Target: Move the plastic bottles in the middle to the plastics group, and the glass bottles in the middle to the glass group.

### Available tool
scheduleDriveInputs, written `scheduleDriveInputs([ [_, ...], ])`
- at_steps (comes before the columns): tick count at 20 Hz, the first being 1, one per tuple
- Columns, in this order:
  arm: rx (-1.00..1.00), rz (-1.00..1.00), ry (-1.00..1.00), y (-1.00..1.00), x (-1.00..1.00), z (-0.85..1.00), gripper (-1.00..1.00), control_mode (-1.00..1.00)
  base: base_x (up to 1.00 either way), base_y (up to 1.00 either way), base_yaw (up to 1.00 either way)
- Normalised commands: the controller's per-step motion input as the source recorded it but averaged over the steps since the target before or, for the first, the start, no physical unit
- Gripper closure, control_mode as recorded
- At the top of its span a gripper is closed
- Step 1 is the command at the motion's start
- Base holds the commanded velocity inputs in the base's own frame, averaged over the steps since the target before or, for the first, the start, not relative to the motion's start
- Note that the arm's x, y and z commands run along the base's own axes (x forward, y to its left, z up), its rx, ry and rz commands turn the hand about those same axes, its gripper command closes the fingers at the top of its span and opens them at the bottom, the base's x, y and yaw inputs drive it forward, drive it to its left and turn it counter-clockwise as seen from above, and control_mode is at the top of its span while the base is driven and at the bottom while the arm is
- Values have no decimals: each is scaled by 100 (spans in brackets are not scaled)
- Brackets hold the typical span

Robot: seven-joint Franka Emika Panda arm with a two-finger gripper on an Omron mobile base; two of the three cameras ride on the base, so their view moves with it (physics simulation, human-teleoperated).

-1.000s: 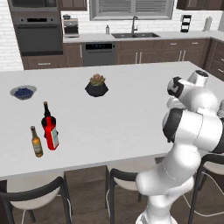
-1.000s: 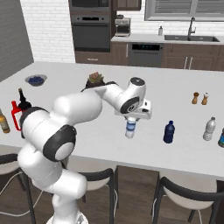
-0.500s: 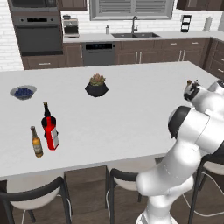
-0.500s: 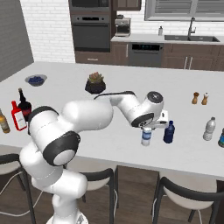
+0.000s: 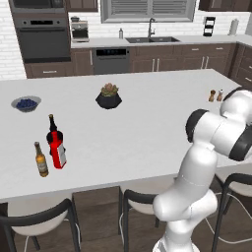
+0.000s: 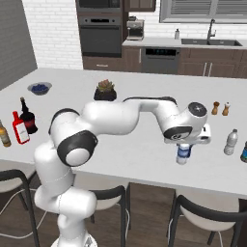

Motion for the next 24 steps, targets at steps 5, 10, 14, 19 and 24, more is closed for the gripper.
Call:
scheduleDriveInputs([
  [5, 0, 4, 1, -48, -8, 0, 100, -100, 0, 0, 0],
  [10, 6, 3, -5, -72, 38, 0, 100, -100, 0, 0, 0],
  [14, 2, 8, -3, -32, 3, 0, 100, -100, 0, 0, 0],
  [19, 3, 9, -9, -3, -27, 0, 100, -100, 0, 0, 0],
  [24, 0, 3, -4, 0, 9, 0, 100, -100, 0, 0, 0],
])
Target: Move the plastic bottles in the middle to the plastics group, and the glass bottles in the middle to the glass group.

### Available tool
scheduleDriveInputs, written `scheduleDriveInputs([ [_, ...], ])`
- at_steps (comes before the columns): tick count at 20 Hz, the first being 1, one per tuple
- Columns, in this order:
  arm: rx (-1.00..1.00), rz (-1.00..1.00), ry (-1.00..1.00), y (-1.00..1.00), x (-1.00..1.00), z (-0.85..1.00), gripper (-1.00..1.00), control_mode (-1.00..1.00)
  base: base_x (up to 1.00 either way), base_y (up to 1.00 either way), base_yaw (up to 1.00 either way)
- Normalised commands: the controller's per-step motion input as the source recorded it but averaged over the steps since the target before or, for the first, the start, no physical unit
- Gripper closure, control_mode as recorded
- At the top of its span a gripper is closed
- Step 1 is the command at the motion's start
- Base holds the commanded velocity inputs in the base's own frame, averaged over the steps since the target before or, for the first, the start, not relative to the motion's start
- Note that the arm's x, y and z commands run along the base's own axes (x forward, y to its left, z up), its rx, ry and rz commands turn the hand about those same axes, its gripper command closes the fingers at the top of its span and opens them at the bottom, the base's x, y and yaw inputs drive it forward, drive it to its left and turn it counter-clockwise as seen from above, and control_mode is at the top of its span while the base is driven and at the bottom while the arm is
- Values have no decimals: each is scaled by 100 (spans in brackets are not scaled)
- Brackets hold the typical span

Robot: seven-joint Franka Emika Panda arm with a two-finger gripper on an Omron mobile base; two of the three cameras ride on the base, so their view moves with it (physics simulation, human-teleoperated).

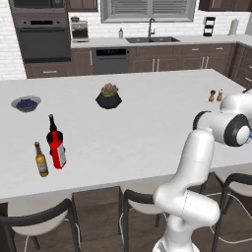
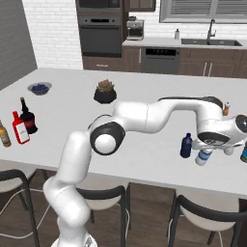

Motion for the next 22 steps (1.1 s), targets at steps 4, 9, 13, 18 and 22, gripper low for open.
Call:
scheduleDriveInputs([
  [4, -4, 0, 1, 13, 11, -1, 100, -100, 0, 0, 0],
  [9, -14, 0, 9, 17, 33, 0, 100, -100, 0, 0, 0],
  [13, -2, 0, 5, 3, 19, -4, 100, -100, 0, 0, 0],
  [18, 0, 0, 10, -1, 23, -12, 100, -100, 0, 0, 0],
  [22, 1, -2, 15, -18, 45, 0, 100, -100, 0, 0, 0],
])
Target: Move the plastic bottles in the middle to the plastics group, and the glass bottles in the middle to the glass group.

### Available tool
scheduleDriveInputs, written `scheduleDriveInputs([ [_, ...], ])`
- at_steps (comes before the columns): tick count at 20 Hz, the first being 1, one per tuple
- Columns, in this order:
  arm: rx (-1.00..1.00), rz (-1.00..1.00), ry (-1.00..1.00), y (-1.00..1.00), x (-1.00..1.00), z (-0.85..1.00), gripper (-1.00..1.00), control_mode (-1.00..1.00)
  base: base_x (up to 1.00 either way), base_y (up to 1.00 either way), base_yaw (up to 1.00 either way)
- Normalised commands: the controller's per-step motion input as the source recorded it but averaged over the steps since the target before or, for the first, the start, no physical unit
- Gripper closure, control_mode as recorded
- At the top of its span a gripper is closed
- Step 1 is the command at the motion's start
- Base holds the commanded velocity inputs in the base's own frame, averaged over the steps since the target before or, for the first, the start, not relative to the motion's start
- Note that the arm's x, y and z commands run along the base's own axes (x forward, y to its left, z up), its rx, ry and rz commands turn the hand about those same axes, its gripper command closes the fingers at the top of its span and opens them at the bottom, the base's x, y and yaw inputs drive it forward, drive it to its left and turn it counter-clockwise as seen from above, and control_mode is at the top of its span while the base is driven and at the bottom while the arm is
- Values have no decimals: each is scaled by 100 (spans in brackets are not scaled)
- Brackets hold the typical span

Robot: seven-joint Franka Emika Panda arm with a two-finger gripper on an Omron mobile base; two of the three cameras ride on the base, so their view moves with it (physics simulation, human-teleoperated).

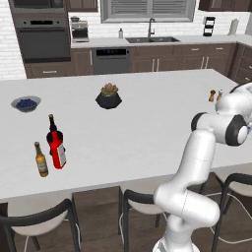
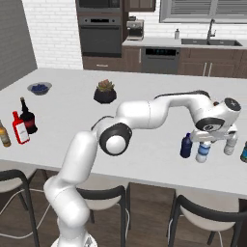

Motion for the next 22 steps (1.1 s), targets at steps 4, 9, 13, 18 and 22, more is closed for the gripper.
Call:
scheduleDriveInputs([
  [4, 2, -1, 8, -27, 39, 0, 100, -100, 0, 0, 0],
  [9, 9, 0, -5, -31, 5, -4, 100, -100, 0, 0, 0],
  [13, 8, 0, -16, 0, -23, -9, 100, -100, 0, 0, 0],
  [18, -1, 0, -4, 8, 8, 0, 100, -100, 0, 0, 0],
  [22, -2, 0, 0, 3, 27, 0, 100, -100, 0, 0, 0],
])
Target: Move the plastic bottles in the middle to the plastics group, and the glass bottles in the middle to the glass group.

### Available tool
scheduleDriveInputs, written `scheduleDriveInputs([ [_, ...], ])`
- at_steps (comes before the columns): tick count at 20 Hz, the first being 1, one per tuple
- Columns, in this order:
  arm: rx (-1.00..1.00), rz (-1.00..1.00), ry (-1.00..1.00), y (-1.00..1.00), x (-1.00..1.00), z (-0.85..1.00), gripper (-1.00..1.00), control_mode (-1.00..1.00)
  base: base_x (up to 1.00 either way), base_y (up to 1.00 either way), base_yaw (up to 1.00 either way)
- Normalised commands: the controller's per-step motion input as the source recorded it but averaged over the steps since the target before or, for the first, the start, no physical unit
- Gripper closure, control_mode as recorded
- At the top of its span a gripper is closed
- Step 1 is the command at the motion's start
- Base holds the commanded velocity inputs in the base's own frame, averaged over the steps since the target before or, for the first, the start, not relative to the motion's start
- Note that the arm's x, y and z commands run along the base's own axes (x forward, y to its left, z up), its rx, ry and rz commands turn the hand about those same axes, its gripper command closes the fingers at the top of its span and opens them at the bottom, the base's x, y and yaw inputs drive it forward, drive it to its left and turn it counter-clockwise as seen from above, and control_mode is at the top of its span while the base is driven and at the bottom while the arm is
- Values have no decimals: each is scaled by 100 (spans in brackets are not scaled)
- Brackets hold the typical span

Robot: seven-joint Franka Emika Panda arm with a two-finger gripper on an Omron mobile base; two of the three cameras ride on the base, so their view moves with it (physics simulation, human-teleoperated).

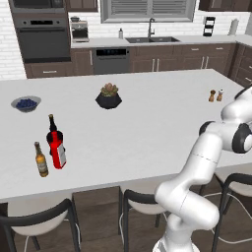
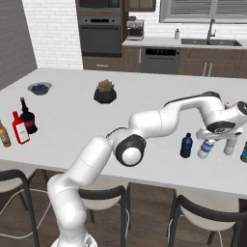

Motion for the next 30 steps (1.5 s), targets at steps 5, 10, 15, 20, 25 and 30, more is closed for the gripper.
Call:
scheduleDriveInputs([
  [5, -1, 0, 0, 1, 16, 0, 100, -100, 0, 0, 0],
  [10, -4, 0, 0, -1, -9, -7, 100, -100, 0, 0, 0],
  [15, -7, 0, 3, 1, -1, 1, 100, -100, 0, 0, 0],
  [20, -11, 0, 8, 14, 0, -2, 100, -100, 0, 0, 0],
  [25, -5, 0, 6, 0, 0, -5, 100, -100, 0, 0, 0],
  [30, 1, 0, -1, -1, 0, -12, 100, -100, 0, 0, 0],
])
